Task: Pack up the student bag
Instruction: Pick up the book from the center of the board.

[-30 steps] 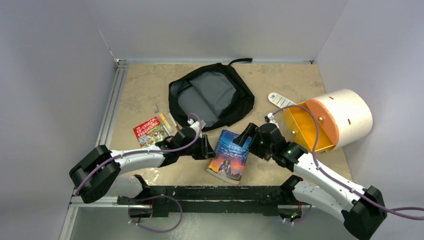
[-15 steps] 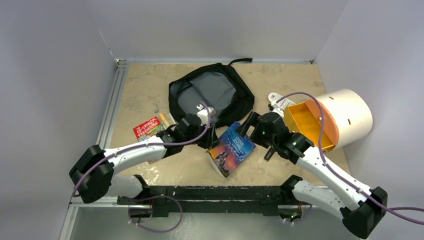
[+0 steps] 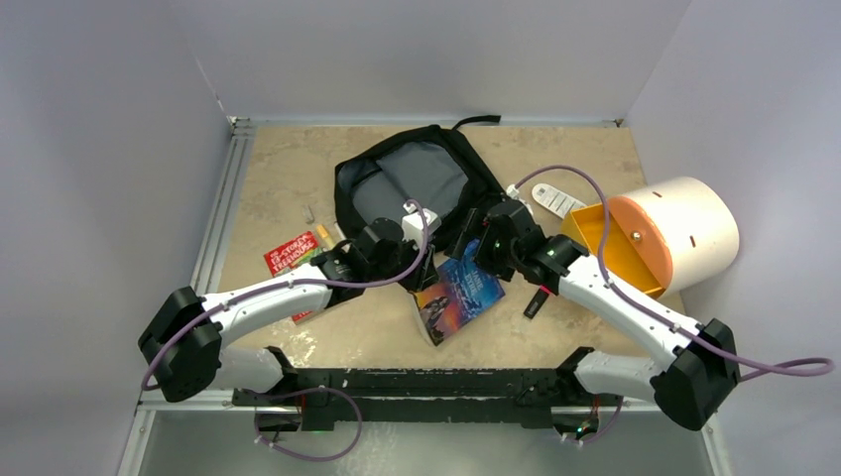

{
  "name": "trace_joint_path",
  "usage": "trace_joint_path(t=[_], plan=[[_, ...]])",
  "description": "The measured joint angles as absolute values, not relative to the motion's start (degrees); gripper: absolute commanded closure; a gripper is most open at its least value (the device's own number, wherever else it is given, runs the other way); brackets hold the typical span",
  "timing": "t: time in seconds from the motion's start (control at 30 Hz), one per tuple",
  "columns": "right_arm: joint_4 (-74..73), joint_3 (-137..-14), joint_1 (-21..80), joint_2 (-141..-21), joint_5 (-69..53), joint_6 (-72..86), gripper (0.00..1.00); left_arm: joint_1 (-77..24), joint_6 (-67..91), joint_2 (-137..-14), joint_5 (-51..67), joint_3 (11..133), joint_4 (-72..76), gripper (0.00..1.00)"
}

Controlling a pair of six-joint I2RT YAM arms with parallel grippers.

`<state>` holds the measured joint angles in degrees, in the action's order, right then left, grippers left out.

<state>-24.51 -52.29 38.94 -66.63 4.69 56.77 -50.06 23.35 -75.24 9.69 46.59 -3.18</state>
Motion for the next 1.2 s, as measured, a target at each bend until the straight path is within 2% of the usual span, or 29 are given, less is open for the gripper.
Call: trace_joint_path(t=[0.37,0.63,0.93,1.2], plan=[[-29.95,-62.89,38.94,-73.89,6.63,56.16,0.02,-52.64,21.76,-76.84,10.48,47.46,-2.85,1.0],[-34.92,-63.26,38.94,-77.21,7.16,55.18,0.02,-53.47,21.41,-76.88,9.78,47.48,-2.7,1.0],[-38.22,-63.31,37.87,-75.13,11.03,54.24,0.02,-54.19,21.17,-76.79,8.21,47.48,-2.7,1.0],[-39.03,-63.31,36.32,-75.05,9.41,53.45,0.02,-55.99,17.82,-75.46,4.93,47.48,-3.27,1.0]])
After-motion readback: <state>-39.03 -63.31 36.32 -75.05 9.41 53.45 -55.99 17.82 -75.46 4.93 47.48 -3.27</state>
